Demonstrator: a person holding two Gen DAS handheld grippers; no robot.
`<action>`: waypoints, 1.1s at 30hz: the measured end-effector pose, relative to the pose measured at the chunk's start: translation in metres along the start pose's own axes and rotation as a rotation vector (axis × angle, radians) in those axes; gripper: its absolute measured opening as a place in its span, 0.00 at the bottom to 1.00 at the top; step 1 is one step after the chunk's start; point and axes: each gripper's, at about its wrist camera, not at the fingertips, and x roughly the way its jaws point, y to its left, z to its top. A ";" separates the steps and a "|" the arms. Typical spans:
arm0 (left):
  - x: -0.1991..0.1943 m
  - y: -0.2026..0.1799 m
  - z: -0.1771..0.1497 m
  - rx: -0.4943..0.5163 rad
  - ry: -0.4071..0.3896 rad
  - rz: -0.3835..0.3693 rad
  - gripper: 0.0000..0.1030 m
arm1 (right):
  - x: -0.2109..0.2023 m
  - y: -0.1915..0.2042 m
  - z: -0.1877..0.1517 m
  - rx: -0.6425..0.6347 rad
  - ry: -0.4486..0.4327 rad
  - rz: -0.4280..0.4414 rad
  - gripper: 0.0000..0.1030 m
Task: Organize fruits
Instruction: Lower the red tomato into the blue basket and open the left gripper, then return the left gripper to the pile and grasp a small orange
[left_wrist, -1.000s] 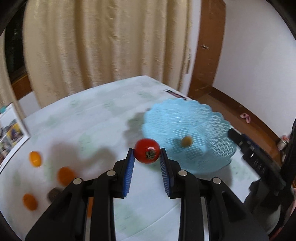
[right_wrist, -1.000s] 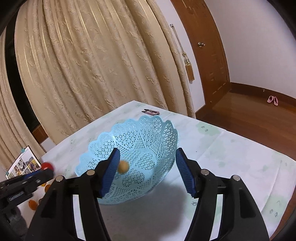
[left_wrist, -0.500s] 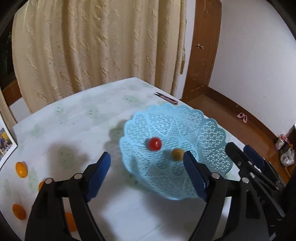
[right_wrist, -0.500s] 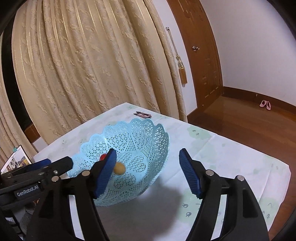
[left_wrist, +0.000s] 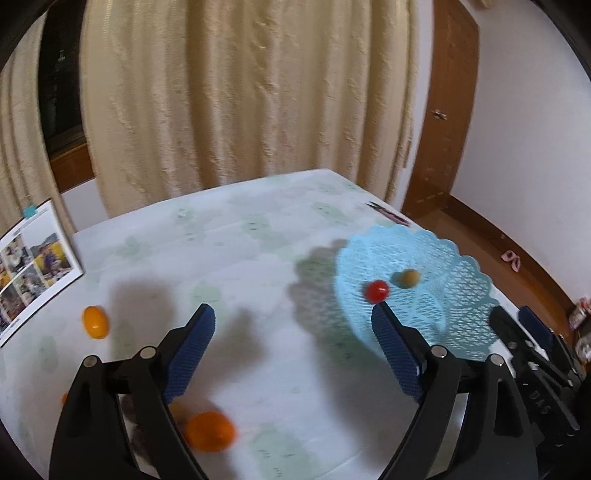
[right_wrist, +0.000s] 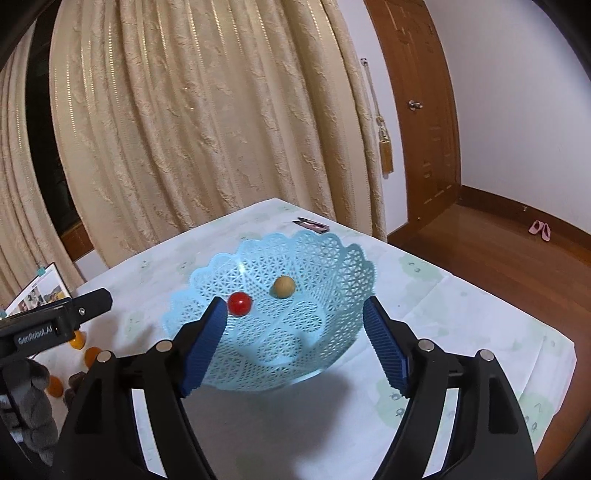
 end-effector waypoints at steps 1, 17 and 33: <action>-0.002 0.006 0.001 -0.008 -0.001 0.010 0.84 | -0.002 0.001 0.000 0.000 -0.001 0.008 0.77; 0.005 0.141 0.001 -0.155 0.043 0.222 0.85 | -0.019 0.030 -0.010 -0.006 0.032 0.141 0.80; 0.064 0.226 -0.019 -0.335 0.259 0.242 0.83 | -0.013 0.079 -0.024 -0.089 0.118 0.204 0.80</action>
